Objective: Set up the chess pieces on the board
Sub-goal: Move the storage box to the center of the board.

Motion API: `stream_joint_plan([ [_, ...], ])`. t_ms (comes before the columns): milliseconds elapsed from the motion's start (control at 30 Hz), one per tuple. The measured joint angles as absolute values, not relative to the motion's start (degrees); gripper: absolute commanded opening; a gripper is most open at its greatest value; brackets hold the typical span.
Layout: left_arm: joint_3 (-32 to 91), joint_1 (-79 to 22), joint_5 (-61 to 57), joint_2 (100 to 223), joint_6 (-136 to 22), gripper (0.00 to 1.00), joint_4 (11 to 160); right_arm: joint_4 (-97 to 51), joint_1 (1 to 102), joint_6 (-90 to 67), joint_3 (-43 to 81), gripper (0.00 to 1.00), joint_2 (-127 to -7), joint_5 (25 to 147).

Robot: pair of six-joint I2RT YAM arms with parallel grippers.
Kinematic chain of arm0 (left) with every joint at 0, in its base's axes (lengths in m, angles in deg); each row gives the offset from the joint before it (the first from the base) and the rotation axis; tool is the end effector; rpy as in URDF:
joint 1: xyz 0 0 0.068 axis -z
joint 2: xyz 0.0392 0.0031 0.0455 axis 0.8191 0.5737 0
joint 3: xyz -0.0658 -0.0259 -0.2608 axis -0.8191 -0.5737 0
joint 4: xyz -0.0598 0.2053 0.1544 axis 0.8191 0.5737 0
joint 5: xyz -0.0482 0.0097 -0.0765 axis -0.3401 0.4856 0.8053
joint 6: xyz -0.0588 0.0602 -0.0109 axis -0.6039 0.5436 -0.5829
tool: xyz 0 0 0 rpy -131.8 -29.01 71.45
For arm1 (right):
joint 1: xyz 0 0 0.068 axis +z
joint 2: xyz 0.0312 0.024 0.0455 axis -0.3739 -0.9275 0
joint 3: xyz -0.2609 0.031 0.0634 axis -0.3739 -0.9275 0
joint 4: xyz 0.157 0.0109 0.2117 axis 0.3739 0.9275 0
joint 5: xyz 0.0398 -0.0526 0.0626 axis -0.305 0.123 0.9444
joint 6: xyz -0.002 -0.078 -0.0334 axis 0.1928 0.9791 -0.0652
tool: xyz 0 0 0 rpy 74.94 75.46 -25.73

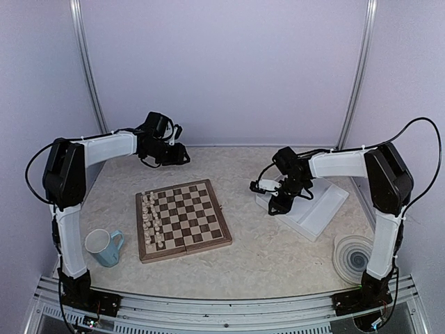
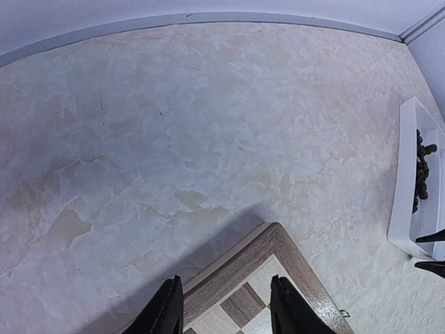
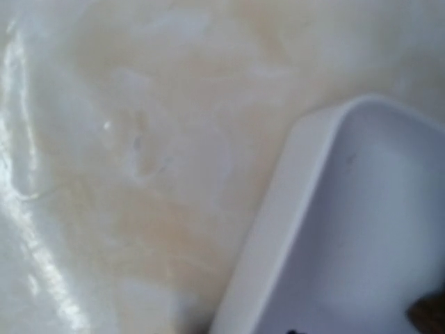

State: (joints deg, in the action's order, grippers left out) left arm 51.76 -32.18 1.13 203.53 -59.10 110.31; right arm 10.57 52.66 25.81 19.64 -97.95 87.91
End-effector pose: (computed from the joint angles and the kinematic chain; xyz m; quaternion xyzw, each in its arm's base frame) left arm 0.4489 -0.2052 0.2005 0.1137 0.9152 -0.2060 0.3271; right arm 0.3421 0.2173 0.1217 -0.5125 0.8367 0.0804 0.1757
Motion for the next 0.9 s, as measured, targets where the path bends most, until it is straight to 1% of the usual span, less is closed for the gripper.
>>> stream_joint_plan([
  [200, 52.44, -31.86, 1.74, 204.89, -58.88, 0.45, 110.59, 12.89, 52.94, 28.41, 19.55, 0.32, -98.13, 91.58],
  [367, 53.21, -31.64, 2.70, 205.92, -58.88, 0.45, 110.88, 13.24, 53.84, 31.71, 16.32, 0.31, -96.16, 93.44],
  [667, 53.60, -31.16, 4.23, 206.77, -58.86, 0.46, 111.03, 14.99, 60.22, 38.00, 9.85, 0.25, -92.25, 94.46],
  [900, 56.20, -31.16, 4.04, 210.16, -58.72, 0.46, 112.54, 16.63, 63.41, 42.68, 4.43, 0.22, -88.01, 94.38],
])
